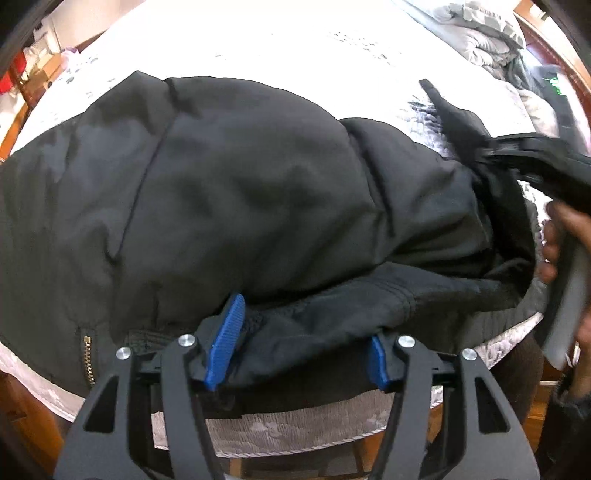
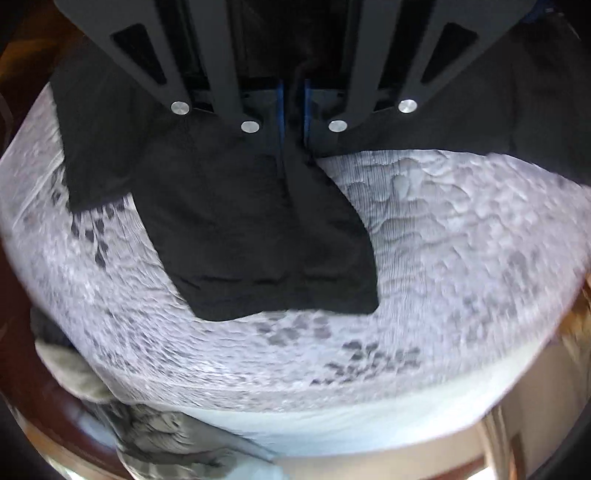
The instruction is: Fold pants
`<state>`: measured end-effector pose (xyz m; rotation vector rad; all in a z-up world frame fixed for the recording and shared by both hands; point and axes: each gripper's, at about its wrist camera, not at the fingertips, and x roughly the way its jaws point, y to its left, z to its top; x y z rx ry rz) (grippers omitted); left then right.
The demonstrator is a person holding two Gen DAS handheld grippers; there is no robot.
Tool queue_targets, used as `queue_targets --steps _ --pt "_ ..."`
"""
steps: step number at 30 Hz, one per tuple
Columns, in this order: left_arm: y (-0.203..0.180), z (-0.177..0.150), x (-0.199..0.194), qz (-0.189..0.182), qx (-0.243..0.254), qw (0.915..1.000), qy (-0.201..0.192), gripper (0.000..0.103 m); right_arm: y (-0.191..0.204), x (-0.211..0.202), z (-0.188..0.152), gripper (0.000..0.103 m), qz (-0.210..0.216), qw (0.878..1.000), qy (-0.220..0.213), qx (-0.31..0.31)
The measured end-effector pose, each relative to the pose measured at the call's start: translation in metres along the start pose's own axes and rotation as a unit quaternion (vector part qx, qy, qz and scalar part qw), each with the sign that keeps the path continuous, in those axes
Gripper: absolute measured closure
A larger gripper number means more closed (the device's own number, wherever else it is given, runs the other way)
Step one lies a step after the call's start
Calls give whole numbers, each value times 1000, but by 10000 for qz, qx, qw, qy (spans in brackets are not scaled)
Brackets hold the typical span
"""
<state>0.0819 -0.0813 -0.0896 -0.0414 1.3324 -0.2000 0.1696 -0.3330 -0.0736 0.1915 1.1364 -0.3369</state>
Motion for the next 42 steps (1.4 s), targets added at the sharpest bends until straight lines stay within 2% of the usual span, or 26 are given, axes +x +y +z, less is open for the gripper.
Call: queue_targets --steps 6,9,12,15,16,17,20,24,28,32,40,42 --pt "-5 -1 4 299 149 9994 -43 43 -68 -49 -15 96 462 9945 -405 843" --pt "-6 -4 3 401 188 9990 -75 42 -107 -66 -30 96 467 9886 -589 1301" --pt "-14 -7 0 435 213 9987 -131 40 -149 -64 -47 96 568 9809 -448 1806" --pt "-29 -15 0 596 357 9974 -196 39 -179 -48 -70 95 698 9736 -107 2172" --pt "-31 -17 0 663 396 9968 -198 39 -184 -43 -78 80 644 9724 -27 2244" --pt "-33 -19 0 695 408 9966 -185 38 -189 -37 -87 60 471 9722 102 2292" --pt "-38 -22 2 761 427 9960 -175 38 -198 -29 -108 59 184 9759 224 2164" --pt "-49 -22 5 893 472 9947 -176 38 -209 -35 -119 58 278 9704 177 2392" --pt "-50 -21 3 881 435 9950 -177 37 -223 -37 -120 44 506 9628 145 2651" --pt "-49 -20 3 893 455 9948 -181 37 -239 -30 -127 44 718 9515 253 2981" --pt "-41 -20 2 856 433 9952 -196 37 -269 -37 -132 45 526 9499 167 3075" --pt "-41 -21 3 870 433 9951 -201 36 -278 -38 -134 59 522 9501 166 3072"
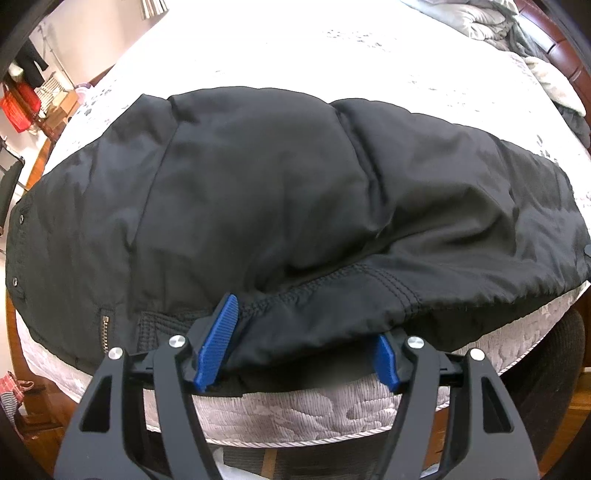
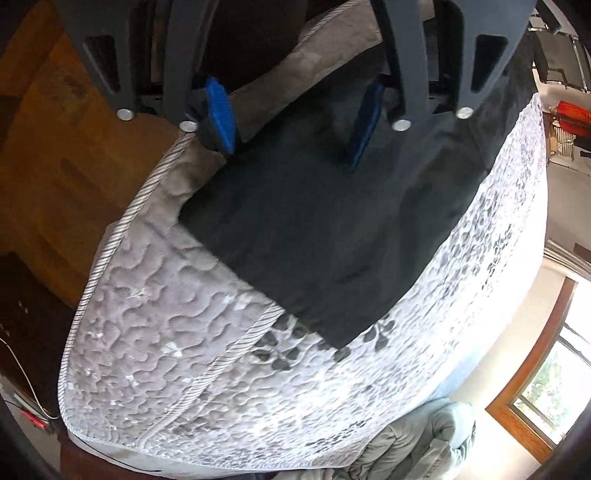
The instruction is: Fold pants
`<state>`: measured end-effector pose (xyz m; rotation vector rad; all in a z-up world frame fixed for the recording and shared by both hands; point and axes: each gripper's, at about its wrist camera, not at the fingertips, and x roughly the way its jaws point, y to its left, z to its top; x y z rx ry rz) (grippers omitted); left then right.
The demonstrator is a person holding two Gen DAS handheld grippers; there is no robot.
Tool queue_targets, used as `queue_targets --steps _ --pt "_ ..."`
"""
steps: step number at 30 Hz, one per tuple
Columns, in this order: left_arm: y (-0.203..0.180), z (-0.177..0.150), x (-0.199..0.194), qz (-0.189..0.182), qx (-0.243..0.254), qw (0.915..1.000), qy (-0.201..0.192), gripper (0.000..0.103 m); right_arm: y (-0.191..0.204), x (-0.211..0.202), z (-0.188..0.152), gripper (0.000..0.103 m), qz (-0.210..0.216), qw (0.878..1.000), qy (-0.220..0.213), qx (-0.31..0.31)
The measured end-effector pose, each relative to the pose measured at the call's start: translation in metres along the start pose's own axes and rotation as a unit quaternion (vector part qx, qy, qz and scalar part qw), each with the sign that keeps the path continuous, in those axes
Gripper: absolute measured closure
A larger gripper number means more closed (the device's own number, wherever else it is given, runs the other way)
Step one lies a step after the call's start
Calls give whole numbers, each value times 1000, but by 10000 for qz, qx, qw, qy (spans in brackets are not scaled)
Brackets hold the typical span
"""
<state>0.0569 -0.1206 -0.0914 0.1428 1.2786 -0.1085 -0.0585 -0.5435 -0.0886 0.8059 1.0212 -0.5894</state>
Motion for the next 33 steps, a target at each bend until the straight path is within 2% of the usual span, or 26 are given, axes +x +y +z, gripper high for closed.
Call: queue_targets --steps 1,4,8,15,20,25,26,27,28,30,33 --pt "0 -1 2 16 7 10000 -3 36 -2 0 1 64 -61 10000 -2 -70" --pt "-4 -2 4 100 41 9999 3 36 -4 -2 6 71 -60 9997 -26 -218" --pt "-7 -2 5 129 -15 9999 10 36 6 -12 13 81 -39 9978 -317 -586" --pt "-9 -6 0 84 4 9999 56 35 0 8 15 81 -253 9983 83 -510" --pt "-10 -8 -9 5 -20 10000 35 35 5 19 11 81 -484 9966 66 -667" --pt "-5 -12 -24 -144 -132 9998 6 35 1 16 13 81 -374 9973 62 -622" --pt "-4 -14 -28 -211 -168 9996 3 34 -1 15 13 80 -322 9978 68 -580" --pt "-4 -16 -33 -340 -191 9992 -35 19 -2 14 14 80 -283 9981 75 -546" --pt "-1 -19 -38 -527 -236 9983 -118 12 -3 14 14 80 -287 9981 66 -535" --pt "-2 -22 -53 -641 -316 9969 -332 12 -2 14 14 80 -314 9979 73 -569" --pt "-12 -23 -67 -506 -63 9970 -589 12 2 14 14 80 -401 9972 53 -633"
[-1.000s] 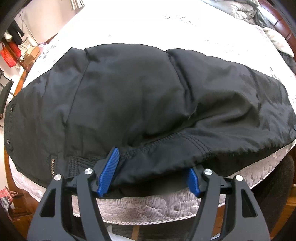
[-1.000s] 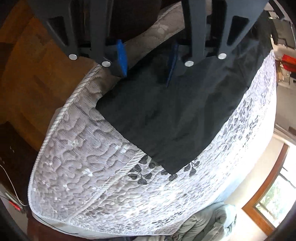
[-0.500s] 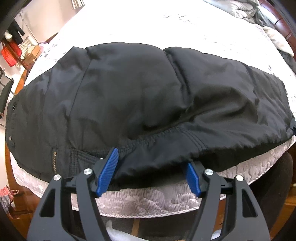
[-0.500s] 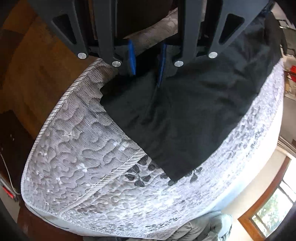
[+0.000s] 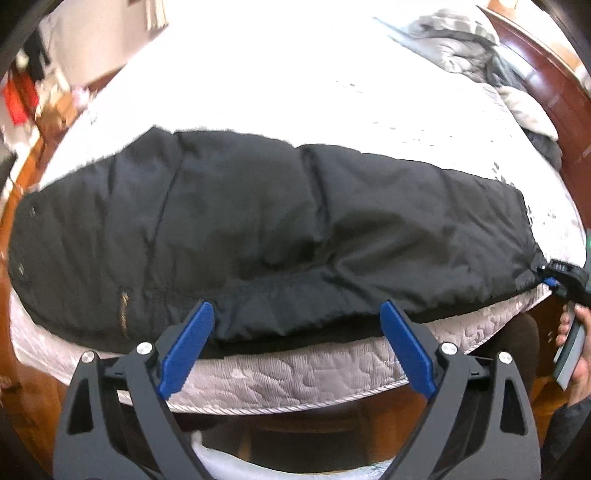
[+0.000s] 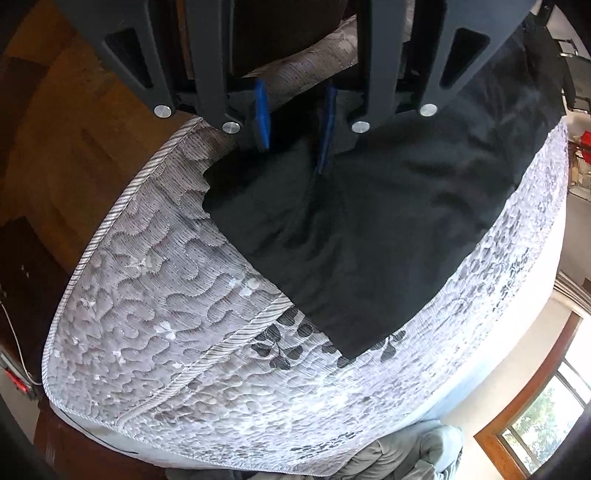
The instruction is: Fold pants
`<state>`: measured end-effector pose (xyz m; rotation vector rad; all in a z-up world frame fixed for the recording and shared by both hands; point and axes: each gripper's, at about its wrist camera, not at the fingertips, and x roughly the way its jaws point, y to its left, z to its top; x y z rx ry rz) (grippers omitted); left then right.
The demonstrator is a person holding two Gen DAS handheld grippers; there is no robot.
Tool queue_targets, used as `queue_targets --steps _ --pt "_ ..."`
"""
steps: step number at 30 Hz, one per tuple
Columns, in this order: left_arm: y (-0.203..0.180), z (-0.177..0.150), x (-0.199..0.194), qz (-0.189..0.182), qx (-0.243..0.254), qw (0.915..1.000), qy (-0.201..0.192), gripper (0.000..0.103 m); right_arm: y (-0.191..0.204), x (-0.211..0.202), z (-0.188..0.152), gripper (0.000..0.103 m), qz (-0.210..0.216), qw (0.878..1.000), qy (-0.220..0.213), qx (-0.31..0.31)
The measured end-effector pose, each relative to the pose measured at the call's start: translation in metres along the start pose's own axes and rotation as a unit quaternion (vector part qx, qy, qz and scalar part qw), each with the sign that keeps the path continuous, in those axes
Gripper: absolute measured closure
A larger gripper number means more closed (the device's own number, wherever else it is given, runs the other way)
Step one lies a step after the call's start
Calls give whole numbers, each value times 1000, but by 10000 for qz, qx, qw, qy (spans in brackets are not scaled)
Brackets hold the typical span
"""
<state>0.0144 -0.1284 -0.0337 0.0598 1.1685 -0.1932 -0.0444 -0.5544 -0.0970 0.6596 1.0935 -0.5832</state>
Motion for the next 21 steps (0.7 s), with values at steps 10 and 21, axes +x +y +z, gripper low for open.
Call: queue_targets --steps 10,21 --pt "-7 26 11 146 -105 9998 -97 11 5 -2 0 71 -130 9996 -18 -265" --pt "-6 31 24 266 -145 9995 -11 11 -19 -27 18 26 7 9993 -248 -271"
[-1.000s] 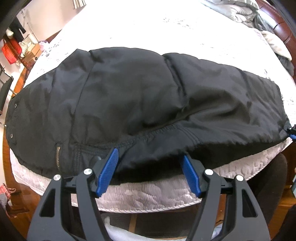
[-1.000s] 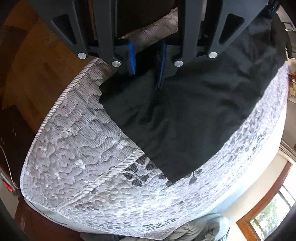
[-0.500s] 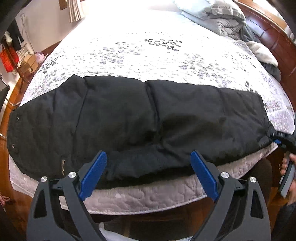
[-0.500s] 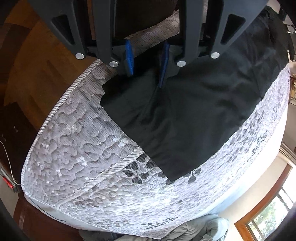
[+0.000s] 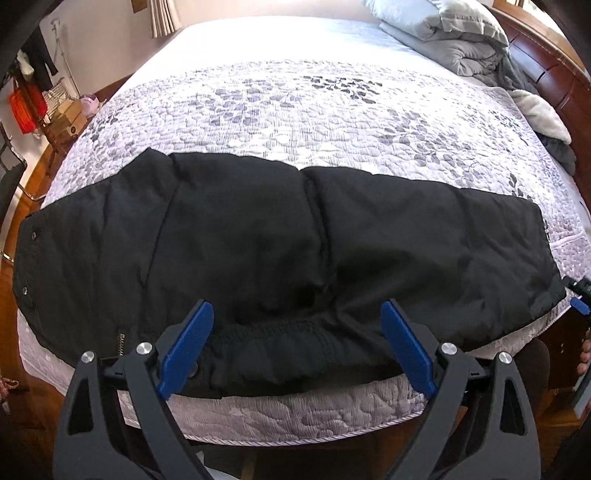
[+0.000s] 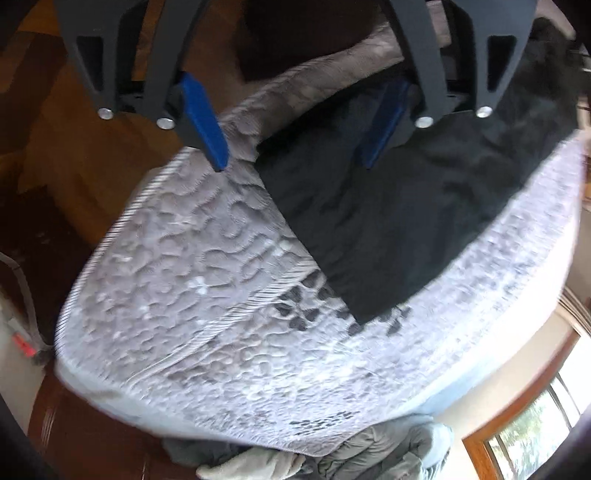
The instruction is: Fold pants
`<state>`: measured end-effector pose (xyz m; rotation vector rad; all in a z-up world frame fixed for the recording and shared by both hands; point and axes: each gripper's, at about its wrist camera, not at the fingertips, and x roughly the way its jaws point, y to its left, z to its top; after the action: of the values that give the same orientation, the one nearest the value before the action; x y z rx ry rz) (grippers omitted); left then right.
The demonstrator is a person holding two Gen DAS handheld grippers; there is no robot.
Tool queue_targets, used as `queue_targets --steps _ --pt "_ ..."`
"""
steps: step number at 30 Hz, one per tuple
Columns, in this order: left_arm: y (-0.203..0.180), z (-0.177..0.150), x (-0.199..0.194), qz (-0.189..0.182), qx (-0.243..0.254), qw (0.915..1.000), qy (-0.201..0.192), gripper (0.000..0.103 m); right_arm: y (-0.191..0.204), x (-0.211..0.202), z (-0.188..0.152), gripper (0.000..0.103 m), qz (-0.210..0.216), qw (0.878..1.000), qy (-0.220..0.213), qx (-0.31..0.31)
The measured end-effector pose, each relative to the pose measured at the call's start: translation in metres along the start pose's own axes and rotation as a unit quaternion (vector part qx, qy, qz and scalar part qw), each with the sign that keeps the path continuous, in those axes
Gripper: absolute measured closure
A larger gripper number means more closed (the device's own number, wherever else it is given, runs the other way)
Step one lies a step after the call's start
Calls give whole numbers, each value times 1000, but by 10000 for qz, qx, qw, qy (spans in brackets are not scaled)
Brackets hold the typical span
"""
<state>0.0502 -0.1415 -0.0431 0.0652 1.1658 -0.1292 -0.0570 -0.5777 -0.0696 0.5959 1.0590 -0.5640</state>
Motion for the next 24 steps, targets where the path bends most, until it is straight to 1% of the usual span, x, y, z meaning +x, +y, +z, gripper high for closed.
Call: queue_targets --steps 2,3,6,7,9,10,14,16,18,21,24 --pt "1 -2 5 22 -26 10000 66 11 -9 6 9 25 349 9992 174 114" --pt "2 -2 7 21 -36 10000 85 11 -12 10 14 25 397 9988 254 95" --pt "2 -5 14 45 -82 9998 159 11 -9 20 22 24 259 9986 424 -181" --pt "1 -6 16 54 -85 9998 180 11 -7 23 23 24 267 9983 457 -240" --pt "-1 -7 19 64 -87 9997 204 11 -3 32 23 24 377 9964 663 -369" --pt "-2 -7 22 82 -104 9997 225 11 -2 35 22 24 364 9960 736 -363" --pt "-10 -5 29 82 -169 9994 288 11 4 47 15 24 210 9936 998 -477" --pt "-18 -3 31 97 -163 9994 292 11 13 49 8 24 192 9918 1076 -656" --pt "-30 0 33 117 -117 9995 276 11 22 48 3 23 55 9906 1086 -833" --pt "-45 4 36 150 -11 9995 265 11 34 42 -2 22 -257 9891 961 -1086" --pt "-60 5 39 96 -51 9996 247 11 48 42 -9 16 -456 9848 936 -1392"
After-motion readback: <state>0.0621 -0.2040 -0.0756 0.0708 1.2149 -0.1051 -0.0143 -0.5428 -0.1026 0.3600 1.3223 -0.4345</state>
